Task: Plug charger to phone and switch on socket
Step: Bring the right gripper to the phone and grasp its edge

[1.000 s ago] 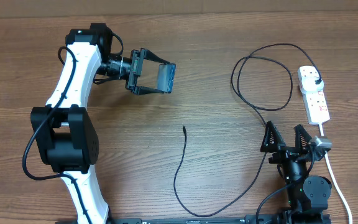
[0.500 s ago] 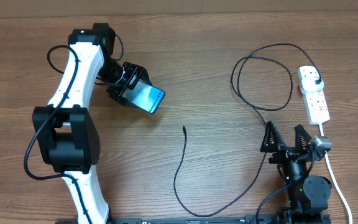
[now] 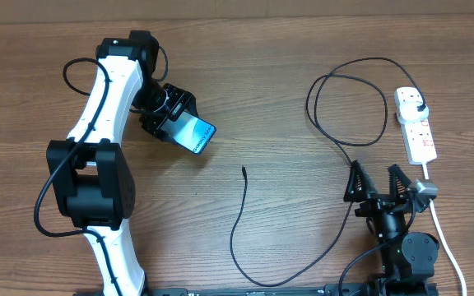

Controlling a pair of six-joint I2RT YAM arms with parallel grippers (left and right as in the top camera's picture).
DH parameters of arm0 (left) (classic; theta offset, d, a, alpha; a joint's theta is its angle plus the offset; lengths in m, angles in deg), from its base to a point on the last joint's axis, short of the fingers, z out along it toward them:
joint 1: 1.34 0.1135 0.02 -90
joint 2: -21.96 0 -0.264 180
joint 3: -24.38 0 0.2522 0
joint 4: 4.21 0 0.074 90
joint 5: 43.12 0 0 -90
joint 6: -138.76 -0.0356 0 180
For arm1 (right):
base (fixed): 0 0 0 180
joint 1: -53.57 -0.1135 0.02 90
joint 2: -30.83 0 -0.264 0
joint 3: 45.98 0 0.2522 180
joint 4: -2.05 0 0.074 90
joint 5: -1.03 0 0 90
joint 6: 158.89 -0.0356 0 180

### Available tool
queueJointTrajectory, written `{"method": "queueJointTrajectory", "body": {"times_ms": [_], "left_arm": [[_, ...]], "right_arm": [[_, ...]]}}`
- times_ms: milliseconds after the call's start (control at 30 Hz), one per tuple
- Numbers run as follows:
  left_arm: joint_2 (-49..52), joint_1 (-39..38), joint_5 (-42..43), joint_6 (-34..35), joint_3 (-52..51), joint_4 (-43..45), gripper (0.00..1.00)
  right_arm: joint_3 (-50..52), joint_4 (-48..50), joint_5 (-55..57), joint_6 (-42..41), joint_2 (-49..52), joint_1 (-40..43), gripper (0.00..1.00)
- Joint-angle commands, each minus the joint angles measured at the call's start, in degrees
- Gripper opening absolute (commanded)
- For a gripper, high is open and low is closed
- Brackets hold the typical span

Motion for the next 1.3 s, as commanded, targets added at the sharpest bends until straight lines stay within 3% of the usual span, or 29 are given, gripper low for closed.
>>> {"method": "queueJointTrajectory", "body": {"times_ms": [0, 233, 467, 733, 867, 933, 1033, 1100, 1200, 1267], "left_arm": [[-2.60, -0.37, -0.09, -1.29, 1.44, -0.17, 0.04], [-2.60, -0.37, 0.11, -1.29, 1.44, -0.17, 0.04], [-2.60, -0.37, 0.11, -1.29, 1.44, -0.20, 0.04], [-2.60, -0.37, 0.13, -1.22, 1.44, -0.15, 0.04], [-2.60, -0.37, 0.15, 1.29, 1.44, -0.13, 0.04], [-2.60, -0.37, 0.15, 3.17, 1.44, -0.09, 0.05], [-2.60, -0.37, 0.17, 6.23, 1.44, 0.13, 0.04], [-2.60, -0.52, 0.52, 9.97, 1.44, 0.13, 0.05], [-2.60, -1.25, 0.52, 12.72, 1.44, 0.31, 0.04], [-2.60, -2.60, 0.59, 14.71, 1.44, 0.55, 0.04]], "right_arm": [[-1.51, -1.40, -4.55, 0.02, -0.46, -0.24, 1.00], [-20.74, -20.57, 1.53, 1.31, 3.08, -0.22, 1.00], [-36.87, -28.24, -2.43, 1.31, 23.74, -0.22, 1.00], [-52.70, -29.22, -32.02, -1.95, 59.58, -0.24, 1.00], [-54.55, -16.72, -58.40, -2.29, 74.14, -0.24, 1.00], [-54.55, -9.86, -64.26, -10.97, 79.67, -0.33, 1.00], [-54.55, -7.87, -64.06, -18.27, 85.99, -2.08, 1.00], [-54.55, -7.93, -61.35, -18.29, 88.19, -4.74, 1.00], [-54.53, -8.15, -53.35, -20.04, 88.78, -9.16, 1.00], [-54.53, -7.93, -43.87, -26.32, 88.78, -14.19, 1.00]]}}
